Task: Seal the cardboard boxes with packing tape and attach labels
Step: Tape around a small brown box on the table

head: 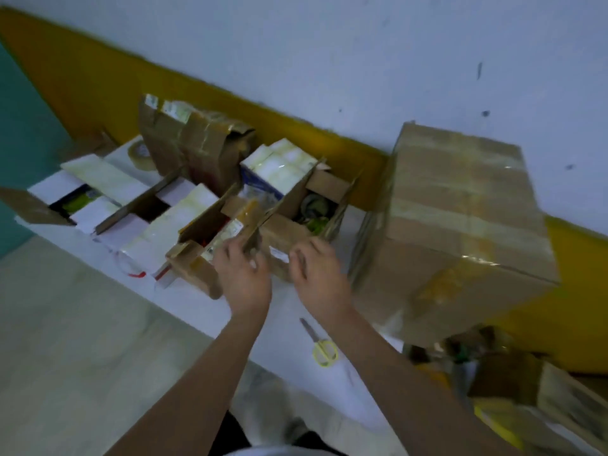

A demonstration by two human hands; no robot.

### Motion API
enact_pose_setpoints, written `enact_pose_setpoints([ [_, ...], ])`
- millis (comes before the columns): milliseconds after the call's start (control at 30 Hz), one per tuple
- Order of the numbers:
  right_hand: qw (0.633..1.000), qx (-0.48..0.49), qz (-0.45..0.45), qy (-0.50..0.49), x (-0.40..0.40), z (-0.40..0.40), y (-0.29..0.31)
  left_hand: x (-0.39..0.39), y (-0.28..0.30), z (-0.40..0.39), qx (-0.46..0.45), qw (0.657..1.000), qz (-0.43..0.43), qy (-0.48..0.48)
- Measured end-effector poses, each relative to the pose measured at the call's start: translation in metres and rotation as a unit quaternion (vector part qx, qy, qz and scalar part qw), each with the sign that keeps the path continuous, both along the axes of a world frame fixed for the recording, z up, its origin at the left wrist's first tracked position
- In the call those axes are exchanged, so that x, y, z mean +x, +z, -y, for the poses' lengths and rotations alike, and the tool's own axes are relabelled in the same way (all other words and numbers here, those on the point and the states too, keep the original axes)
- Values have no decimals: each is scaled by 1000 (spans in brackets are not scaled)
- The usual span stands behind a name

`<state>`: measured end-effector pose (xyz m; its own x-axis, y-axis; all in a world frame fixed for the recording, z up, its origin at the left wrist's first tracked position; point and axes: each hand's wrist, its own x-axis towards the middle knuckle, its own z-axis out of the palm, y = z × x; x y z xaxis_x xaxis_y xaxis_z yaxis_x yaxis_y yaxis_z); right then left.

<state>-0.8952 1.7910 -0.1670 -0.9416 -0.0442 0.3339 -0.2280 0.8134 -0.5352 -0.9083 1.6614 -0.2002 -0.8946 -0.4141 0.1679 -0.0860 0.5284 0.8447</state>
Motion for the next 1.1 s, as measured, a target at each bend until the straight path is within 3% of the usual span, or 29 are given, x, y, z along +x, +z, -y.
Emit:
enact_pose_setpoints([
  [133, 990, -28, -135, -38, 6, -53, 88, 0, 88, -75, -6, 984, -142, -107],
  [233, 976, -16, -177, -127, 20, -107, 129, 8, 129, -125, 3, 977, -126, -173],
  [433, 937, 13, -18, -350, 49, -221, 132, 6, 136, -171, -7, 950, 105, -294],
  [533, 929, -60, 105, -349, 56, -253, 118, 2, 129, -169, 9, 940, 157, -304],
  [667, 905, -196, 158, -344, 58, -279, 110, -5, 131, -167, -34, 923, 170, -342],
  [733, 874, -305, 176, -336, 61, -287, 103, -3, 137, -170, -33, 910, 202, -361],
  [800, 857, -349, 182, -332, 62, -293, 97, -3, 139, -174, -22, 907, 211, -364],
  [1100, 866, -350, 132, -331, 72, -287, 95, -31, 143, -182, 44, 905, 220, -362],
])
